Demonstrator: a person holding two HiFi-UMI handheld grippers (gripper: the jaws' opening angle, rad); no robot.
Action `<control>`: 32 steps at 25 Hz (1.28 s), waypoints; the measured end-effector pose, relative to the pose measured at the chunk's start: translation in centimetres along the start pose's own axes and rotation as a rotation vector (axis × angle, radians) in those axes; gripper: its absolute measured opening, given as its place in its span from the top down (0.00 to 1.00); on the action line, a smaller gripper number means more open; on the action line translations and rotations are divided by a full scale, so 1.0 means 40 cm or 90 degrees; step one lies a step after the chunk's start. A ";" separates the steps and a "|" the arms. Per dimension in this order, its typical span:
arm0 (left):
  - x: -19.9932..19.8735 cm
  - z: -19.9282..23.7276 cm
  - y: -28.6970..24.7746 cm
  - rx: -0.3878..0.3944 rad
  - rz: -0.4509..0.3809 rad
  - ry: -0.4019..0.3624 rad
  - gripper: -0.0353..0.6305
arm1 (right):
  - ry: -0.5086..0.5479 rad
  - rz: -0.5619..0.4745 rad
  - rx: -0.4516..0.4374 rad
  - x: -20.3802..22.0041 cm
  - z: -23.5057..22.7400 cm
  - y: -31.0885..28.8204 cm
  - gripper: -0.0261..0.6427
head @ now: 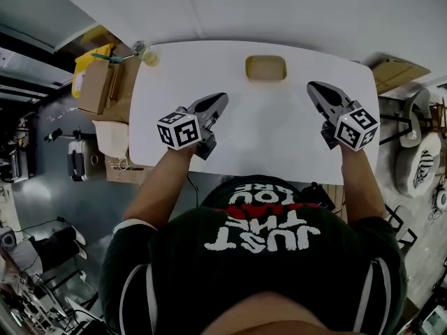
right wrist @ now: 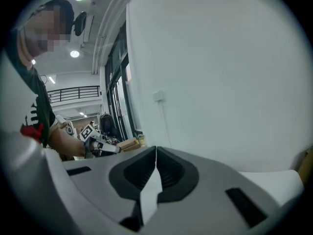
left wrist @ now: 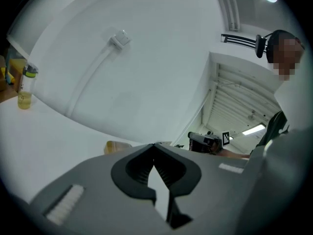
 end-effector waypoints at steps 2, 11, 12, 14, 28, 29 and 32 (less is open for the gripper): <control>0.014 0.028 -0.054 -0.006 0.012 0.020 0.96 | 0.000 0.007 -0.003 0.018 -0.035 -0.014 0.95; 0.094 0.202 -0.230 -0.039 0.036 0.167 0.87 | -0.029 0.025 -0.001 0.138 -0.112 -0.056 0.95; 0.106 0.219 -0.243 -0.042 0.037 0.191 0.84 | -0.033 0.027 -0.002 0.151 -0.115 -0.056 0.95; 0.127 0.249 -0.267 -0.043 0.038 0.238 0.79 | -0.042 0.030 -0.003 0.172 -0.120 -0.061 0.95; 0.252 0.372 -0.430 -0.036 0.044 0.438 0.67 | -0.088 0.045 -0.005 0.294 -0.148 -0.103 0.95; 0.254 0.370 -0.436 -0.041 0.044 0.441 0.67 | -0.089 0.046 -0.003 0.297 -0.152 -0.097 0.95; 0.258 0.353 -0.458 -0.058 0.045 0.444 0.68 | -0.096 0.051 -0.001 0.302 -0.173 -0.067 0.95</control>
Point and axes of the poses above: the fingertips, and each gripper's own axes: y backward along the fingers, z to its left, x out of its underside, the point moved 9 cm from there along y, backward along the fingers, and after that the axes turned 5 degrees about x, right-handed, at the moved point
